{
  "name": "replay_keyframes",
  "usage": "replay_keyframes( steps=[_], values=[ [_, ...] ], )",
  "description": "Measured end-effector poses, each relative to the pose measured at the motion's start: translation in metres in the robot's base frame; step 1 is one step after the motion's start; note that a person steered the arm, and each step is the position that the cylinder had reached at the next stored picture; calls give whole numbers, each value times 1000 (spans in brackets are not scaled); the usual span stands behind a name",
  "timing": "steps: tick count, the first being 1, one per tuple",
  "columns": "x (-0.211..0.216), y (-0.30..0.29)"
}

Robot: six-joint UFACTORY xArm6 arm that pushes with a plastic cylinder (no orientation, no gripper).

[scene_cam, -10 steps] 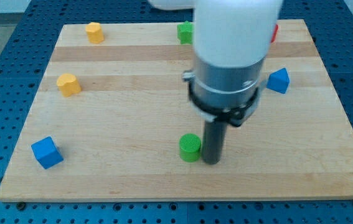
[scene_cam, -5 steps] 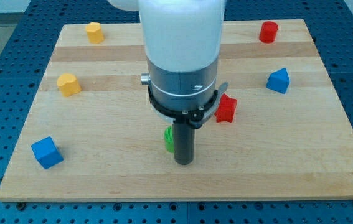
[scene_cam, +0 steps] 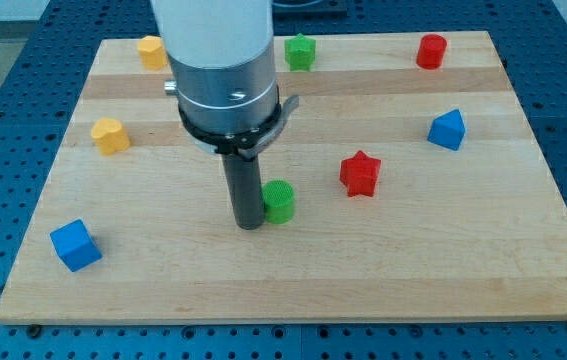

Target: Push the green circle to the red star

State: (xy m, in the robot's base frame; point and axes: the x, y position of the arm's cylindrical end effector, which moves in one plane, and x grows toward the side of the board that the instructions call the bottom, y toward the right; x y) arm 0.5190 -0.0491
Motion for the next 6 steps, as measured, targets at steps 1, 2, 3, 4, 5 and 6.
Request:
replay_keyframes(
  steps=[1,2,3,4,5,6],
  values=[
    [0,12],
    [-1,23],
    [-17,26],
    [-36,29],
    [-41,40],
    [-44,47]
  ],
)
